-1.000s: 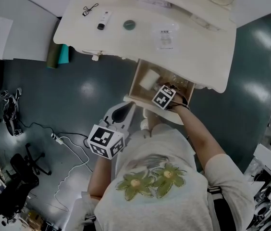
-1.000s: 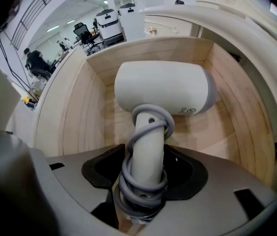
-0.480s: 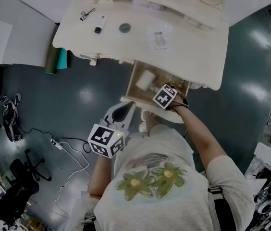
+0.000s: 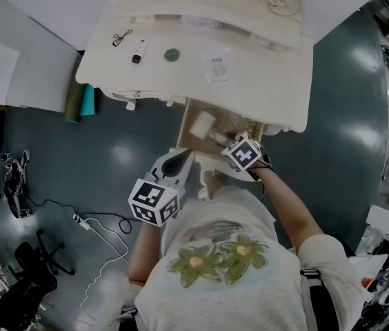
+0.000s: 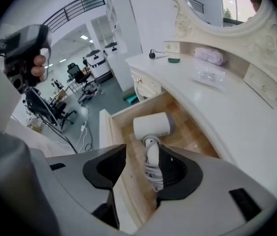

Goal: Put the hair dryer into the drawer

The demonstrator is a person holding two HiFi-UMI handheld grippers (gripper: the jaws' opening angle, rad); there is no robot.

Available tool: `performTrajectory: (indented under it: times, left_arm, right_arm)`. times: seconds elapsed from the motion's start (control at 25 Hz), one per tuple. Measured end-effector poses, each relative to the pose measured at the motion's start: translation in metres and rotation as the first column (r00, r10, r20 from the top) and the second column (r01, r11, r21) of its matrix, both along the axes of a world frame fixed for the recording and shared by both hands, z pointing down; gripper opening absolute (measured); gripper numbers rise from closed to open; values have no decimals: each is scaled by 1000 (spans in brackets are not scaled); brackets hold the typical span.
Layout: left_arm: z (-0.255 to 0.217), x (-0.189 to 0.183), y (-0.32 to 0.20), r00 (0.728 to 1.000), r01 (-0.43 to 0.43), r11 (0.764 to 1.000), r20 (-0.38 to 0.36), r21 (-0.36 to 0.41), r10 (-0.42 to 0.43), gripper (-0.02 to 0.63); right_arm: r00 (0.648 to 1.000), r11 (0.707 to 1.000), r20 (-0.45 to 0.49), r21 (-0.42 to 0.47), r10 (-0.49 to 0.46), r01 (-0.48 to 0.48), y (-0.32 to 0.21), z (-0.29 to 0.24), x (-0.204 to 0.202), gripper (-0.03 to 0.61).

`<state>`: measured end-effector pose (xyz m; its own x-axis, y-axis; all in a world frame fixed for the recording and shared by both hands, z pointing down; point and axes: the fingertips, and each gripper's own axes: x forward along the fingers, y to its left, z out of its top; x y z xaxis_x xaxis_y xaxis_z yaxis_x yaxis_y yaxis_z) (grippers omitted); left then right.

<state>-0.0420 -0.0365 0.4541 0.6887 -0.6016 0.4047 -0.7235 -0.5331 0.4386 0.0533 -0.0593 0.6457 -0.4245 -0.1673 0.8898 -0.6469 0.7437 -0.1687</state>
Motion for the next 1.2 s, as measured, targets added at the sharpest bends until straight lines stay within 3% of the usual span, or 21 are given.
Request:
performTrajectory:
  times: [0.32,0.44,0.76,0.88,1.2]
  left_arm:
    - [-5,10,8,999,-33,999,0,17,33,11]
    - [-6,14,14,999,-44,999,3,22,44,11]
    - [-12,26,33,997,-80,996,5,38,80,11]
    - [-14,31,42,996,-90,995,2,42,90,11]
    - [-17,40,64,994,-111,992,-8,54,111,11]
  right_arm:
    - [968,987,214,62,132,-148,10,-68,-4,203]
    - [942,961,287,162,172,-225,8,-98,-2,48]
    - [844,910,514,259,153,-324,22,-167,-10,28]
    - [825,895,548,290,136,-340,29,-184,-12,23]
    - [822,881,562,340,90,-329,54,-203,-14,21]
